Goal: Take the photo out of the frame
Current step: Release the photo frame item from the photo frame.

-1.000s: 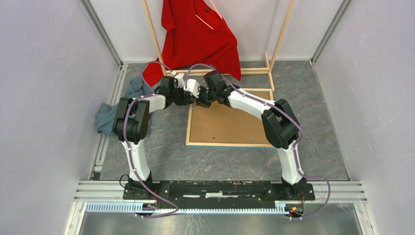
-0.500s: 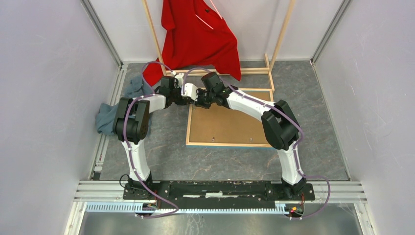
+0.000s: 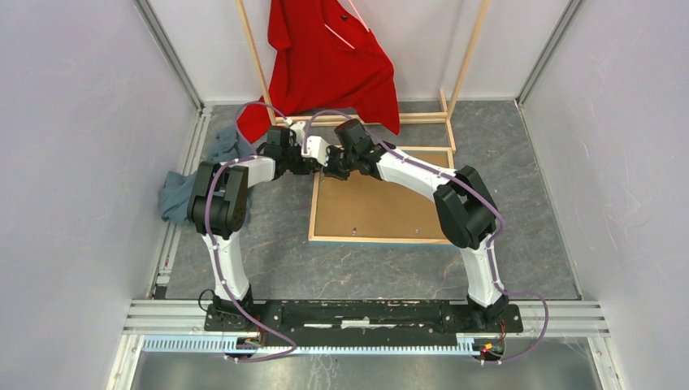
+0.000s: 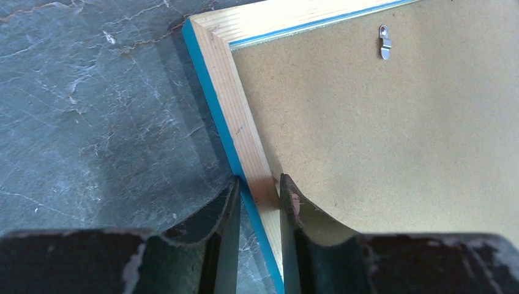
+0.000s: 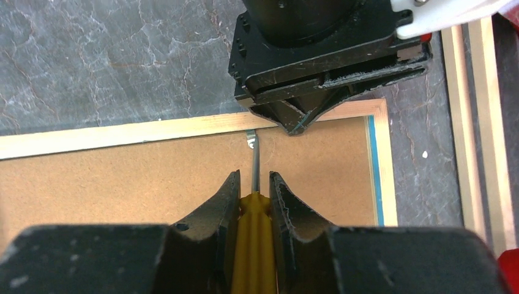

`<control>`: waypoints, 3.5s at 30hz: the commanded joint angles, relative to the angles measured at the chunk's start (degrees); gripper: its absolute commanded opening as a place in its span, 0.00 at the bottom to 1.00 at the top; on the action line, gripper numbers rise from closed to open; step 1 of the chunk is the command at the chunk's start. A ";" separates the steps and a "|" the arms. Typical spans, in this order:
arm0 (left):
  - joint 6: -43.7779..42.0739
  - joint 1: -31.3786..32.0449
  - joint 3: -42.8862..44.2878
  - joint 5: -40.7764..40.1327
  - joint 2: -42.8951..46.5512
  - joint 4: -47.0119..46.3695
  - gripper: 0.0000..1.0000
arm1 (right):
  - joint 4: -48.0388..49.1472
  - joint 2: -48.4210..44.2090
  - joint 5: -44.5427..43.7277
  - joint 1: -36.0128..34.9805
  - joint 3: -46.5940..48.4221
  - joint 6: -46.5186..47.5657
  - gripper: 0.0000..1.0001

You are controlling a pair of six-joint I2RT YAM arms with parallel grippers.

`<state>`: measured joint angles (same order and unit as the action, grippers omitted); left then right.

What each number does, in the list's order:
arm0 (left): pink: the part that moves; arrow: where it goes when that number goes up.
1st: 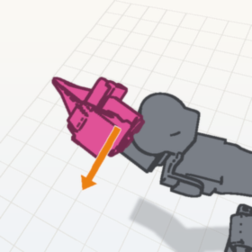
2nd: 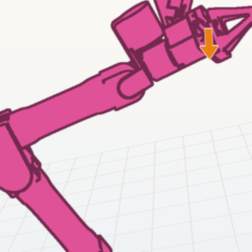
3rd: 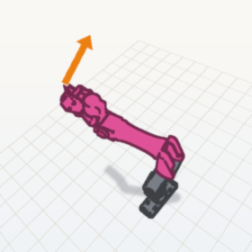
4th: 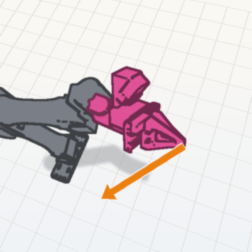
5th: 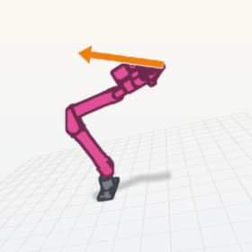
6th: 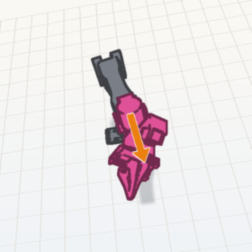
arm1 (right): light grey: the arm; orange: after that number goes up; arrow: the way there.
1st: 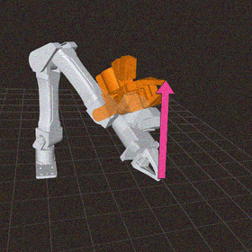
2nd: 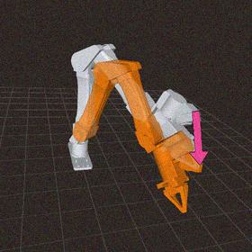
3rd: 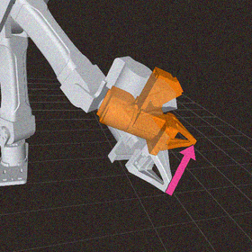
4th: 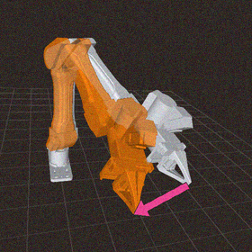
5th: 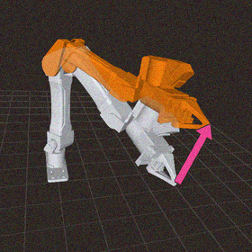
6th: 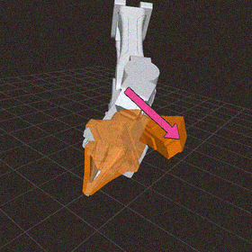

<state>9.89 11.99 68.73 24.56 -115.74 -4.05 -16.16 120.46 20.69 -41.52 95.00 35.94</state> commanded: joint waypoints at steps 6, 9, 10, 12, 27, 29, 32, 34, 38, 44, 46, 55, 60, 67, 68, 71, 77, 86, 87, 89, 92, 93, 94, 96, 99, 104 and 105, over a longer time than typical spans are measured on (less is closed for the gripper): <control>1.56 0.95 0.35 -0.17 -3.07 2.08 0.14 | 2.09 -1.85 4.31 -0.83 -2.09 -19.68 0.00; 1.47 1.02 0.35 -0.13 -3.00 2.11 0.14 | 2.35 -1.46 5.88 -0.03 -1.06 -22.48 0.00; 1.52 1.00 0.35 -0.08 -3.00 2.12 0.14 | 2.45 -1.32 5.89 0.03 -0.99 -22.65 0.00; 1.50 1.00 0.35 -0.08 -3.00 2.10 0.14 | 2.21 -1.17 5.42 0.10 -1.09 -22.21 0.00; 1.50 1.01 0.40 -0.07 -3.00 2.12 0.14 | 2.77 -4.57 -1.48 1.33 -6.00 -19.26 0.00; 1.47 1.03 0.35 -0.09 -3.00 2.12 0.14 | 2.78 -5.12 -1.52 1.61 -6.55 -19.20 0.00; 1.48 1.02 0.35 -0.15 -3.00 2.12 0.14 | 2.96 -5.80 -1.66 1.91 -7.10 -19.16 0.00; 1.47 0.97 0.35 -0.13 -3.00 2.11 0.14 | 3.25 -6.10 -2.05 1.94 -7.44 -19.02 0.00; 1.46 1.01 0.35 -0.13 -3.01 2.12 0.14 | 3.70 -6.23 -3.33 2.12 -7.70 -18.48 0.00; 1.49 0.99 0.29 -0.13 -3.00 2.11 0.14 | 5.44 -6.47 -5.26 2.26 -8.25 -17.93 0.00; 1.45 1.02 0.35 -0.15 -3.01 2.11 0.14 | 5.71 -6.33 -5.65 2.32 -8.01 -17.84 0.00; 1.49 1.01 0.35 -0.12 -3.00 2.08 0.14 | 5.01 -6.70 -3.13 2.30 -7.29 -17.61 0.00; 1.45 1.01 0.35 -0.04 -3.04 2.12 0.14 | 5.36 -7.76 -2.83 2.35 -7.20 -18.82 0.00; 1.47 1.02 0.35 -0.10 -3.08 2.07 0.14 | 5.95 -7.19 0.44 2.32 -5.85 -22.75 0.00; 1.45 0.95 0.35 -0.10 -3.01 2.11 0.14 | 6.06 -6.86 0.38 2.37 -5.56 -23.01 0.00; 1.45 0.96 0.35 -0.11 -3.00 2.08 0.14 | 6.45 -5.73 -0.25 2.37 -5.01 -23.70 0.00; 1.43 1.02 0.35 0.06 -3.00 2.08 0.14 | 7.55 -3.58 -1.11 2.33 -4.27 -24.34 0.00; 1.40 0.94 0.35 0.15 -3.06 2.12 0.14 | 6.94 -1.13 -3.11 2.32 -0.94 -24.36 0.00; 1.38 0.97 0.35 0.17 -3.00 2.12 0.14 | 6.93 -0.96 -3.47 2.36 -0.88 -24.14 0.00; 1.36 0.94 0.35 0.12 -3.00 2.12 0.14 | 6.73 -0.85 -3.64 2.37 -0.96 -23.84 0.00; 1.36 0.99 0.36 0.14 -3.00 2.10 0.14 | 6.25 -1.32 -3.68 2.45 -1.60 -23.26 0.00; 1.32 0.95 0.35 0.07 -3.00 2.06 0.14 | 6.31 -1.69 -3.72 2.43 -1.95 -23.06 0.00; 1.38 1.01 0.35 0.13 -3.01 2.10 0.14 | 6.40 -2.14 -3.73 2.41 -2.49 -22.88 0.00; 1.42 0.98 0.35 0.07 -3.04 2.10 0.14 | 6.50 -2.97 -3.66 2.41 -3.17 -22.61 0.00; 1.38 0.94 0.35 0.07 -3.05 2.12 0.14 | 6.46 -4.13 -3.38 2.46 -3.89 -22.19 0.00; 1.36 0.94 0.35 0.05 -3.01 2.09 0.14 | 6.23 -5.14 -3.30 2.37 -4.68 -21.45 0.00; 1.38 0.99 0.35 0.03 -3.00 2.12 0.14 | 6.24 -5.26 -3.16 2.45 -4.88 -21.44 0.00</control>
<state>9.89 11.99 68.84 24.56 -115.79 -3.92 -10.52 118.65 17.91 -39.27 91.13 13.32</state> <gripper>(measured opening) 0.327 0.245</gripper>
